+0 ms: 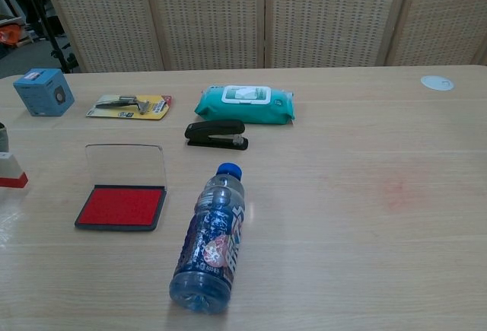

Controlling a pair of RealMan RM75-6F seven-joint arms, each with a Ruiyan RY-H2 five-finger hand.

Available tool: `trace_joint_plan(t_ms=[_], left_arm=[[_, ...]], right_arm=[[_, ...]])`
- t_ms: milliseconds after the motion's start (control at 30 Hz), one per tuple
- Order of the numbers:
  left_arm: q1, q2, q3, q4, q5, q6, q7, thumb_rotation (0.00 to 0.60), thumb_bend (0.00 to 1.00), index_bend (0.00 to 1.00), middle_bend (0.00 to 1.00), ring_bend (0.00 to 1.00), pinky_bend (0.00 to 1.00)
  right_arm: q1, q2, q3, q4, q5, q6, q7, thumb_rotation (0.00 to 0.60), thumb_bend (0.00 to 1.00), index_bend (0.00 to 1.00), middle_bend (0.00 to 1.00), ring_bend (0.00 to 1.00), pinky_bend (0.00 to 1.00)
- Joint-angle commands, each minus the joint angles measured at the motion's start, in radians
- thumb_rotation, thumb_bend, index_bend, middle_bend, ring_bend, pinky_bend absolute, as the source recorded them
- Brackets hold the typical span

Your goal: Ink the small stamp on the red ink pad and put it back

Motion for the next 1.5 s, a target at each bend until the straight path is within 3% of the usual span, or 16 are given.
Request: trace_joint_plan(t_ms=[33,333,700,900,1300,1500], left_arm=[[0.020,-0.017,-0.017,0.028,0.045,-0.014,-0.060,0.600,0.40,0.61,0.89,0.91,0.86],[0.033,-0.064,-0.022,0.103,0.110,-0.050,-0.131,0.600,0.40,0.61,0.89,0.91,0.86],[0.038,-0.085,-0.022,0.129,0.131,-0.051,-0.129,0.600,0.40,0.61,0.89,0.91,0.86],[0.038,-0.088,-0.020,0.132,0.126,-0.053,-0.114,0.600,0.39,0.44,0.88,0.91,0.86],[0.033,-0.077,-0.016,0.120,0.114,-0.070,-0.089,0.600,0.39,0.39,0.88,0.91,0.86],[0.035,-0.056,-0.017,0.099,0.123,-0.062,-0.085,0.600,0.38,0.30,0.88,0.91,0.86]], right_arm=[[0.000,0.000,-0.001,0.000,-0.002,0.000,0.000,0.600,0.00,0.00,0.00,0.00,0.00],[-0.001,0.000,-0.001,-0.001,0.000,0.000,-0.003,0.600,0.00,0.00,0.00,0.00,0.00],[-0.001,0.001,-0.001,-0.001,-0.001,0.000,0.001,0.600,0.00,0.00,0.00,0.00,0.00],[-0.002,0.002,0.000,-0.001,-0.001,0.003,0.006,0.600,0.00,0.00,0.00,0.00,0.00],[-0.001,0.002,0.001,0.001,0.003,-0.001,0.007,0.600,0.00,0.00,0.00,0.00,0.00],[-0.001,0.003,0.001,0.001,0.004,-0.001,0.009,0.600,0.00,0.00,0.00,0.00,0.00]])
